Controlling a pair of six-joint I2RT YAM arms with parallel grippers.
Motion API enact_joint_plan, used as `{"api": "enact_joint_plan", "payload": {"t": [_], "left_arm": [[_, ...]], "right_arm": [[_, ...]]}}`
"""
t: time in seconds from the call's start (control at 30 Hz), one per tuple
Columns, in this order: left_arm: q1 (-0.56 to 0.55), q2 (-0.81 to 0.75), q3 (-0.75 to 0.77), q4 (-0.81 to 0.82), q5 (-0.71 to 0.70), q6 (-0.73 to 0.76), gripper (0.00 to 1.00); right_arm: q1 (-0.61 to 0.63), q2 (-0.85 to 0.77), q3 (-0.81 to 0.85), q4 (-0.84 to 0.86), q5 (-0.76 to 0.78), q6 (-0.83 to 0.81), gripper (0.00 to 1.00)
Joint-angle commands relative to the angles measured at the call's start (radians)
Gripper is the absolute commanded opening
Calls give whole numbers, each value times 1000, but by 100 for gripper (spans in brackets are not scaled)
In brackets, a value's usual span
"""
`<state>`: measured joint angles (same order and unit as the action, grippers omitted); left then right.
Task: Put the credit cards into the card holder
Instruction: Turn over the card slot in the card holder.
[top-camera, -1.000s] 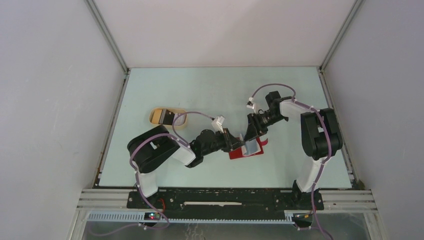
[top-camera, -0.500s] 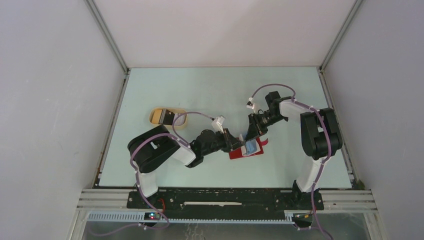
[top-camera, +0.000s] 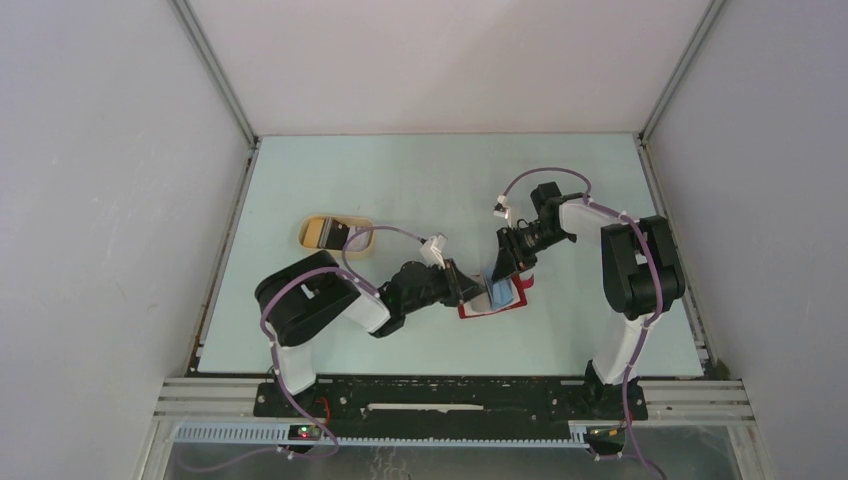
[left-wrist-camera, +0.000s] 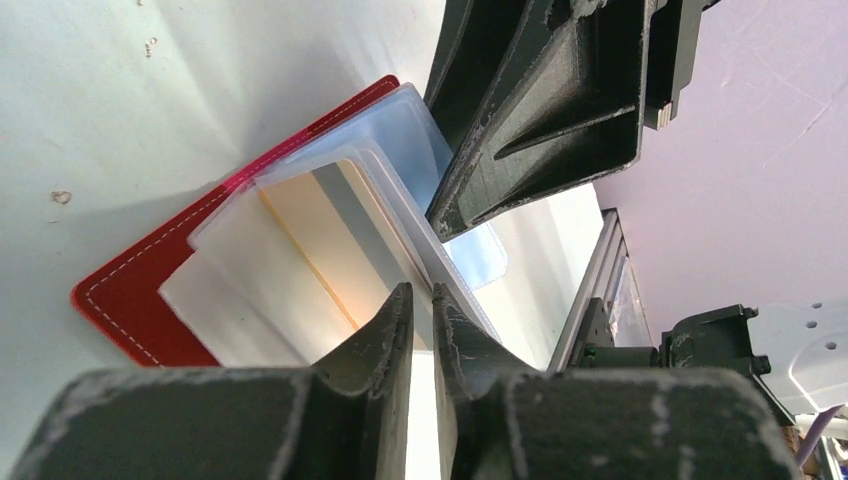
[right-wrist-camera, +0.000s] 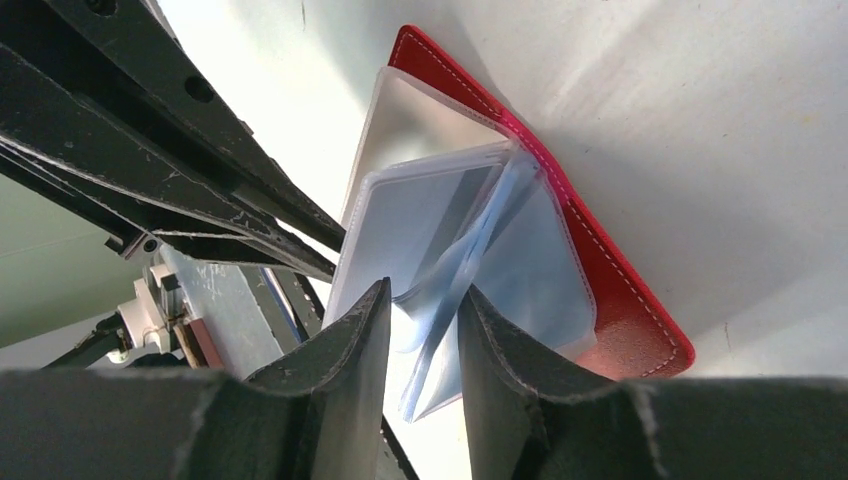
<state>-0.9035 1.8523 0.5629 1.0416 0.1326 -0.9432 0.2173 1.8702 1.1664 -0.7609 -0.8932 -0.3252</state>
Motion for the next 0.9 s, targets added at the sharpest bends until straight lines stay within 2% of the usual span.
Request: {"api": "enact_joint_plan", "payload": {"t": [0.0, 0.3, 0.57, 0.73, 0.87], "left_arm": [[-5, -27, -34, -7, -34, 14, 18], [-5, -68, -101, 21, -59, 3, 24], [-5, -186, -172, -11, -109, 30, 27], [-5, -226, -170, -57, -123, 57, 27], [-5, -196, -129, -64, -87, 66, 27]], "right_arm": [[-1, -4, 30, 14, 31, 7, 40], [1, -5, 31, 18, 62, 6, 40], [5, -3, 31, 19, 80, 5, 40], [8, -3, 30, 19, 80, 3, 40], [8, -3, 31, 19, 82, 0, 40]]}}
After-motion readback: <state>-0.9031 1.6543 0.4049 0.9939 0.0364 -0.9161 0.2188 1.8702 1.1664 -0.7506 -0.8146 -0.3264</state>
